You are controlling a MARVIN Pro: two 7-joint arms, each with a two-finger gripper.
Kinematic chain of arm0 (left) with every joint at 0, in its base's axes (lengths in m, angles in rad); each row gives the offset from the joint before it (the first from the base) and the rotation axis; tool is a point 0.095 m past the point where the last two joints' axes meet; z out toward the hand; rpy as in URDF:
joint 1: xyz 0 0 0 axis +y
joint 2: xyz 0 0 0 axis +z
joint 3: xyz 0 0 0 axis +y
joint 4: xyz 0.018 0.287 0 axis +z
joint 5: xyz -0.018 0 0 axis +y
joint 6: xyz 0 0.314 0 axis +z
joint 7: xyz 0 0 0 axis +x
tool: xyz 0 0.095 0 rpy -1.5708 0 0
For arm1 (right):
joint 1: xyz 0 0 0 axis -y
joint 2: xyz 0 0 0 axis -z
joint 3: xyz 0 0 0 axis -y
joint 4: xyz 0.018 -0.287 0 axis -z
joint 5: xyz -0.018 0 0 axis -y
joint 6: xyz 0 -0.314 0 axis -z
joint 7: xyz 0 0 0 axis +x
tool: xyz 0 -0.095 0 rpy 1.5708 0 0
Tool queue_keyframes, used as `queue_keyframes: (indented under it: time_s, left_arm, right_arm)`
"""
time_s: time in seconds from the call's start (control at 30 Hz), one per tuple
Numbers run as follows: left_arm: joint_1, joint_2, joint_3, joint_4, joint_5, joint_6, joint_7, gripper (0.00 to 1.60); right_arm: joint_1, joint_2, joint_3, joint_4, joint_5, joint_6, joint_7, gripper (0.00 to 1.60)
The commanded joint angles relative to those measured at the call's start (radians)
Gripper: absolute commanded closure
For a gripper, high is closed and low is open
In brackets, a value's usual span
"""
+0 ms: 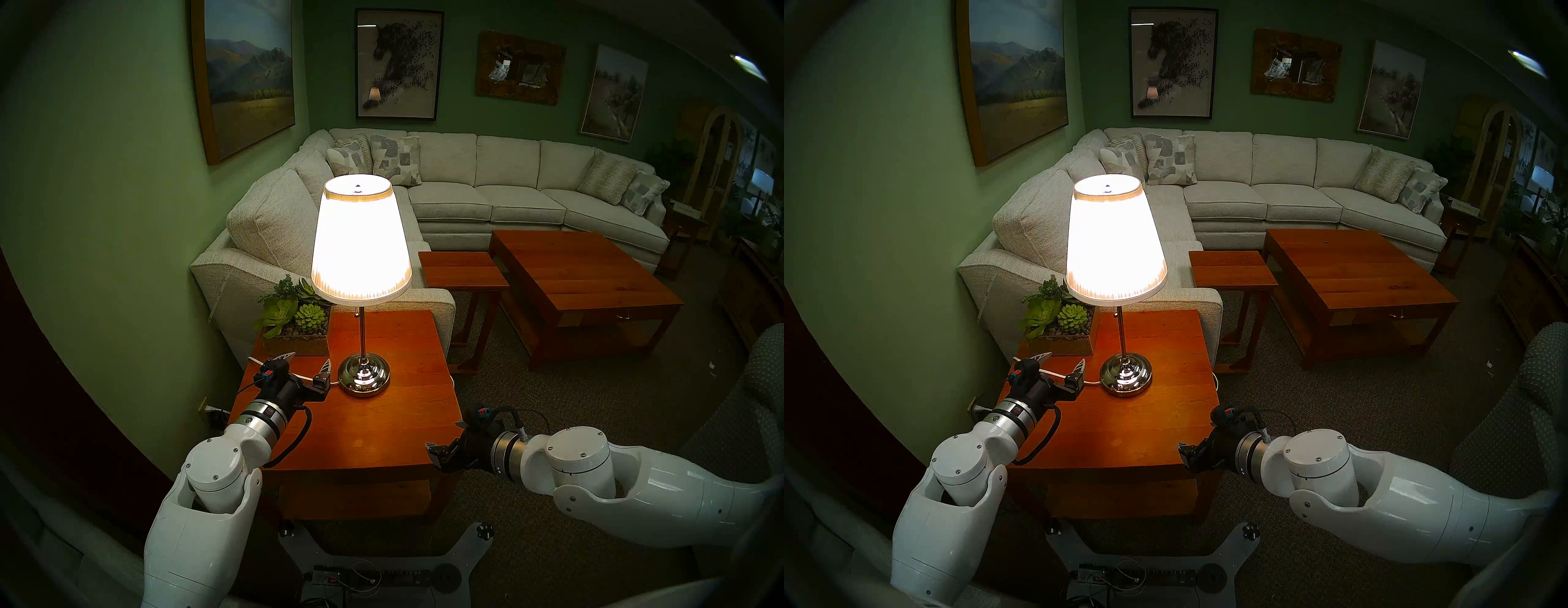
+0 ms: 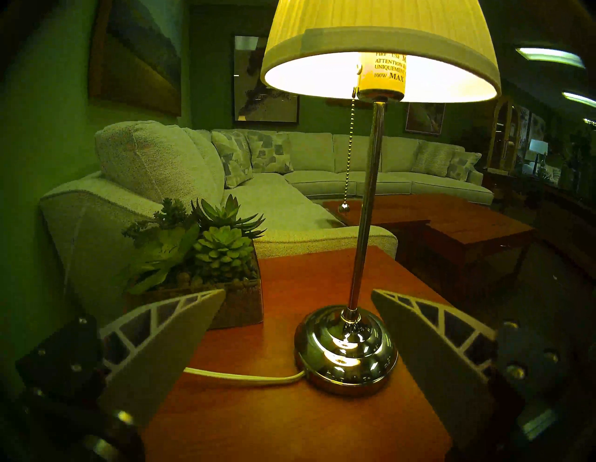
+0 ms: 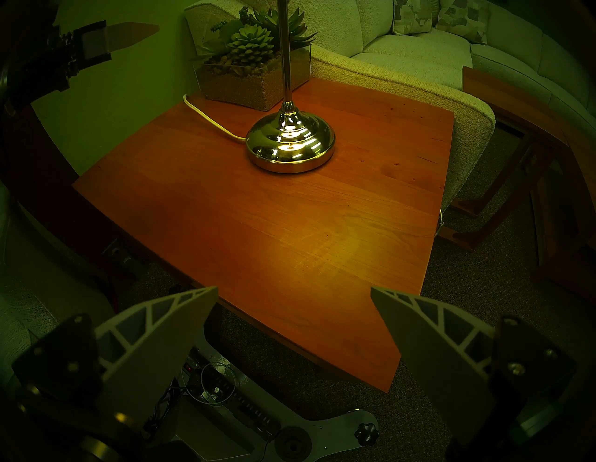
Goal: Pull on string to turn on lamp
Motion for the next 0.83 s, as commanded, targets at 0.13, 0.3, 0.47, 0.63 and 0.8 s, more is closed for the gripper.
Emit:
queue_keyframes:
  time_s: [0.13, 0.3, 0.47, 0.63, 0.8]
  left_arm:
    - [0.017, 0.011, -0.023, -0.058, -0.022, -0.014, -0.022, 0.0]
    - [0.029, 0.012, -0.029, -0.062, -0.032, -0.029, -0.032, 0.0]
    - [0.033, 0.014, -0.039, -0.067, -0.048, -0.028, -0.042, 0.0]
    - [0.033, 0.014, -0.04, -0.067, -0.05, -0.029, -0.045, 0.0]
    - [0.033, 0.015, -0.041, -0.068, -0.051, -0.029, -0.045, 0.0]
  right_arm:
    - [0.014, -0.001, 0.015, -0.02, 0.003, -0.005, 0.0, 0.0]
    - [0.014, -0.001, 0.015, -0.02, 0.003, -0.005, 0.0, 0.0]
    - [0.014, -0.001, 0.015, -0.02, 0.003, -0.005, 0.0, 0.0]
    - [0.014, -0.001, 0.015, -0.02, 0.003, -0.005, 0.0, 0.0]
    - [0.014, -0.001, 0.015, -0.02, 0.003, -0.005, 0.0, 0.0]
